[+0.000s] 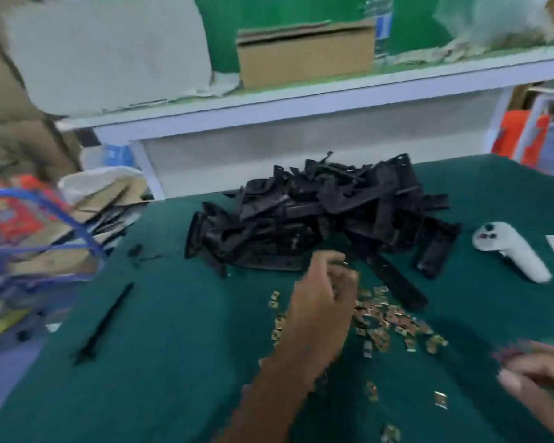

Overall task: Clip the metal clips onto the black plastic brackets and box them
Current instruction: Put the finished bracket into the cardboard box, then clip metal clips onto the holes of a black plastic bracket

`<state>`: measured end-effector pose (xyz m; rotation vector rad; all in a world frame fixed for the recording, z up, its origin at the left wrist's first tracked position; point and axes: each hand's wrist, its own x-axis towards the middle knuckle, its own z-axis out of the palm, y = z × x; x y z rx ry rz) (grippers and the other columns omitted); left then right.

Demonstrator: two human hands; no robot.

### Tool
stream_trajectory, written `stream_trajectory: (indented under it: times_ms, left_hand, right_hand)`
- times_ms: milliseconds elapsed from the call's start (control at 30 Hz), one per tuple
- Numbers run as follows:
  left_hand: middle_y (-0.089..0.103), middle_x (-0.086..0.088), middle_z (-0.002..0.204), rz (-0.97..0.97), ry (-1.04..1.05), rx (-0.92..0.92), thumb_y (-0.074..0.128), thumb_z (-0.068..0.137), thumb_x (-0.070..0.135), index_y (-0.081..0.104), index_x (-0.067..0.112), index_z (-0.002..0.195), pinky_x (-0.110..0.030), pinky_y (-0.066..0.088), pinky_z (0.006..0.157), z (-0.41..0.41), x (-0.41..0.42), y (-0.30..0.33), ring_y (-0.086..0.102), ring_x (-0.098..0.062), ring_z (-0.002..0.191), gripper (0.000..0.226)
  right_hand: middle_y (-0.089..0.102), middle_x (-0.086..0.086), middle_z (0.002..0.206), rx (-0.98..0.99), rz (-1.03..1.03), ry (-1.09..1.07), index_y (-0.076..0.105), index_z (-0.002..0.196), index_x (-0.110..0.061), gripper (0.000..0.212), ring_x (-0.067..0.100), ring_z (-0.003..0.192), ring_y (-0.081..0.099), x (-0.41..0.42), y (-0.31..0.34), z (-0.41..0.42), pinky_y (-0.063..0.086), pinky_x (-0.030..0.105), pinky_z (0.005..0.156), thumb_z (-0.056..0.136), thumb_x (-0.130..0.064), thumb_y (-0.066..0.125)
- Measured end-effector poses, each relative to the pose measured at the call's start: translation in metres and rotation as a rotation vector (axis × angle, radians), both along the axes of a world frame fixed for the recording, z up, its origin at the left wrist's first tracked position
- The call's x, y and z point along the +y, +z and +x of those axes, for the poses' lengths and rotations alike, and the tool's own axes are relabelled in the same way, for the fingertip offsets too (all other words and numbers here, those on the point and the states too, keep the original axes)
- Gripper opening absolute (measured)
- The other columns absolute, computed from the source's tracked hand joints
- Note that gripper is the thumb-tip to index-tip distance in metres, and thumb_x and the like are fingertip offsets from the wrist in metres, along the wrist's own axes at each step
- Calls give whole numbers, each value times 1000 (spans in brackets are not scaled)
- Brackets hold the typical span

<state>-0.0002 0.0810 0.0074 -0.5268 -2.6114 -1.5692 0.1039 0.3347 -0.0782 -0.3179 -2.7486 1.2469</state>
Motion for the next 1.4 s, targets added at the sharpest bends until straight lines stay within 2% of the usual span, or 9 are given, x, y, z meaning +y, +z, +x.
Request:
stream_trajectory:
  times_ms: [133,300,467,567,667,767,867,1033,1400]
  left_hand:
    - [51,4,140,-471,327,81,57,101,30,43,23,141,-38,40,108,-65,-65,-26,43,-19,129,43]
    - [17,-6,166,-684,561,137,58,99,39,29,22,153,-46,9,123,-107,-107,-57,12,-29,151,63]
    - [54,0,145,-774,700,122,55,100,49,33,22,153,-52,3,121,-131,-121,-57,32,-25,145,64]
    - [68,4,115,-567,714,240,67,96,36,61,26,128,-45,19,117,-130,-120,-45,55,-21,121,34]
    - [68,17,96,-27,572,216,71,93,31,68,32,107,-24,48,85,-110,-112,-32,63,-3,91,14]
    - [61,19,74,366,376,135,68,87,52,67,32,92,-11,41,57,-73,-101,-26,53,0,61,20]
    - [71,-2,100,698,152,-110,72,86,53,71,25,102,-30,54,85,-43,-90,-33,69,-18,96,32]
    - [73,-16,107,710,-38,-271,75,83,52,71,20,102,-36,60,82,-15,-70,-44,72,-26,99,38]
    - [74,-17,88,788,-281,-394,77,84,50,67,24,99,-33,59,74,9,-32,-65,73,-26,81,31]
  right_hand:
    - [33,-43,133,-11,362,576,45,125,-66,45,-16,124,32,-74,60,-49,34,17,107,81,-77,52]
    - [32,-31,127,-63,477,650,41,139,-53,54,1,120,27,-104,36,-107,28,28,108,89,-72,53]
    - [40,-34,101,131,450,639,53,108,-42,13,-16,104,31,-109,24,-121,21,16,92,100,-52,52]
    - [47,-33,103,154,376,612,54,100,-44,6,-15,105,40,-109,26,-119,28,12,91,103,-47,50]
    - [64,-26,95,188,-13,453,61,93,-48,11,-4,90,60,-108,33,-114,43,11,75,100,-39,58]
    - [73,-7,85,191,-385,324,69,94,-42,8,8,75,67,-106,39,-116,49,16,67,91,-40,62]
    - [76,1,93,111,-655,267,74,103,-42,19,16,81,70,-99,44,-119,56,23,72,87,-35,65]
    - [74,-5,89,49,-959,223,78,108,-31,25,11,93,71,-94,52,-121,56,26,71,84,-26,70]
    - [74,4,82,-57,-977,391,80,88,-20,18,17,68,71,-101,69,-105,57,25,58,74,-30,84]
